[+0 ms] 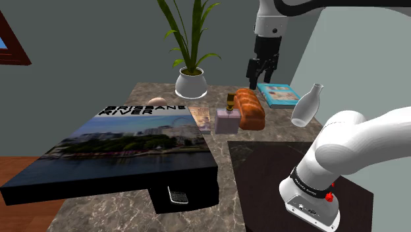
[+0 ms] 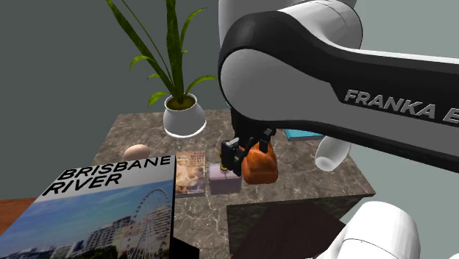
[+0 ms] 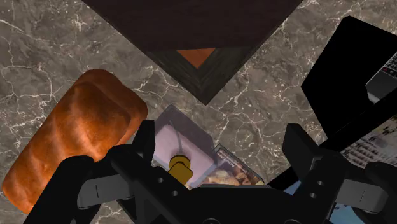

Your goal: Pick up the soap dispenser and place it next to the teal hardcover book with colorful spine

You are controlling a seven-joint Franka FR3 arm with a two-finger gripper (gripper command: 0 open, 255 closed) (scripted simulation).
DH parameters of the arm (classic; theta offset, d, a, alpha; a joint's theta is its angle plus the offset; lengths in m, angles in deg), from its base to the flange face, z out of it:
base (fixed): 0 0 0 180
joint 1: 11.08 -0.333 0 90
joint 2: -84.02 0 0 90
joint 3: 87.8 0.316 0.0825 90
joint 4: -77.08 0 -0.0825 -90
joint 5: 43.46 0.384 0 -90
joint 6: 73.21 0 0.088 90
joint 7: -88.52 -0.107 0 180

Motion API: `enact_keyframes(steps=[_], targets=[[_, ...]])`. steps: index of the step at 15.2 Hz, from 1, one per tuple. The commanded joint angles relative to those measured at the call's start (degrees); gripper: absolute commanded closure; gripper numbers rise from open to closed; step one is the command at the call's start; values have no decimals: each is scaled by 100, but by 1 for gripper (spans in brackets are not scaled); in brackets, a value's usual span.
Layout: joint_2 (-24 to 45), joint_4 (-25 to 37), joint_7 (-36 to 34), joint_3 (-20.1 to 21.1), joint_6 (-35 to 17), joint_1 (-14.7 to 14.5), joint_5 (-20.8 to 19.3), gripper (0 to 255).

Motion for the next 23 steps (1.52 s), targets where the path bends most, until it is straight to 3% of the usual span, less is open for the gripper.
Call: enact_keyframes(steps=[1, 10, 18, 23], targets=[[0, 0, 0, 0, 0, 0, 0, 0], [527, -1208, 1466, -678, -2128, -61, -511, 0], [1927, -1570, 2805, -1342, -4250, -199, -713, 0], [2220, -1713, 2864, -1394, -4693, -221, -692, 0]])
